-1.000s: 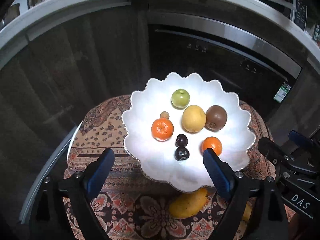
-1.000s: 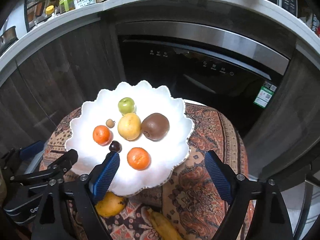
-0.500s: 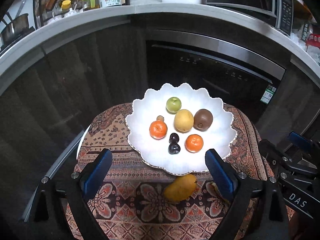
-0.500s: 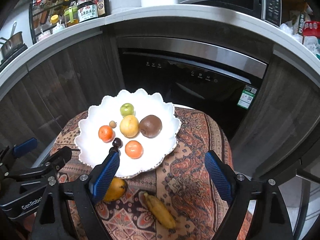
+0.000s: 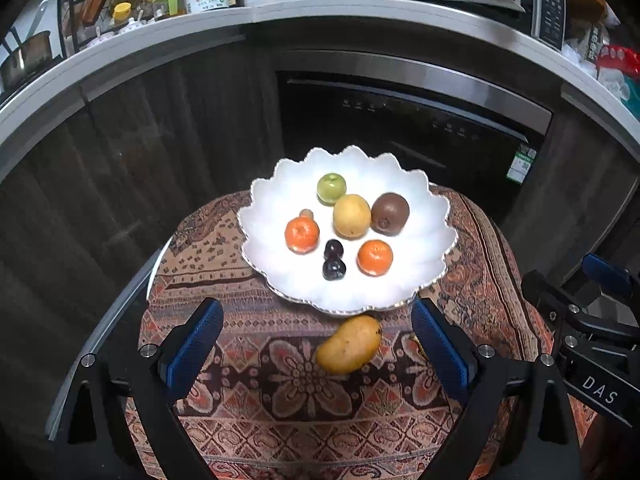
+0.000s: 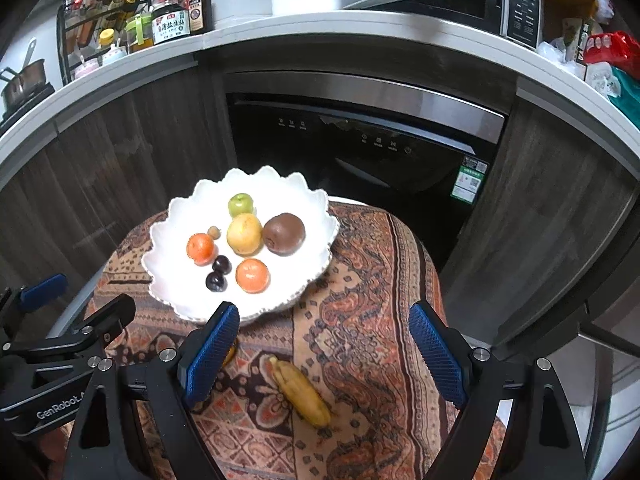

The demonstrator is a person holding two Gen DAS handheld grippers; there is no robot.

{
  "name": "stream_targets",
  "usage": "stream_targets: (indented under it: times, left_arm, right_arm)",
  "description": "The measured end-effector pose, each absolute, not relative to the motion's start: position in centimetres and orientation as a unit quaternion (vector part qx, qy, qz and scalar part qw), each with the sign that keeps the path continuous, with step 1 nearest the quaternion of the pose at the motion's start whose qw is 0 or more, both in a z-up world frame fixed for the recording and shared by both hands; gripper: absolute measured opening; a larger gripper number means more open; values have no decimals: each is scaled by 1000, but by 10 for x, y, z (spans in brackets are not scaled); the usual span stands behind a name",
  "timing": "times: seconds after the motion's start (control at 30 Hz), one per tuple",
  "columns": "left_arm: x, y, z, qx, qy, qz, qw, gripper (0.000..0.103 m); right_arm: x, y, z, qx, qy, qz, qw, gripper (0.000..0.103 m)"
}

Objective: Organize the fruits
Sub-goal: 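Withdraw both tools from the bowl, then lower the left tool onto the yellow mango and close on it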

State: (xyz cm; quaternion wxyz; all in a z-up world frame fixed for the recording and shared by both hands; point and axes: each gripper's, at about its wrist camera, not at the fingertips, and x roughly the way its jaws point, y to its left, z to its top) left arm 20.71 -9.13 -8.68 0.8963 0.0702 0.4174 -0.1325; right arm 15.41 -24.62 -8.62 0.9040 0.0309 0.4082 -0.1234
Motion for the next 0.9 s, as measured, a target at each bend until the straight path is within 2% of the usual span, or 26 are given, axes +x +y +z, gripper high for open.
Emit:
stream_targets:
  times: [0.9]
  left_arm:
    - [222, -110, -186, 89, 475, -165, 860, 96]
  right_arm:
    - [157, -259, -174, 42, 467, -142, 872, 87]
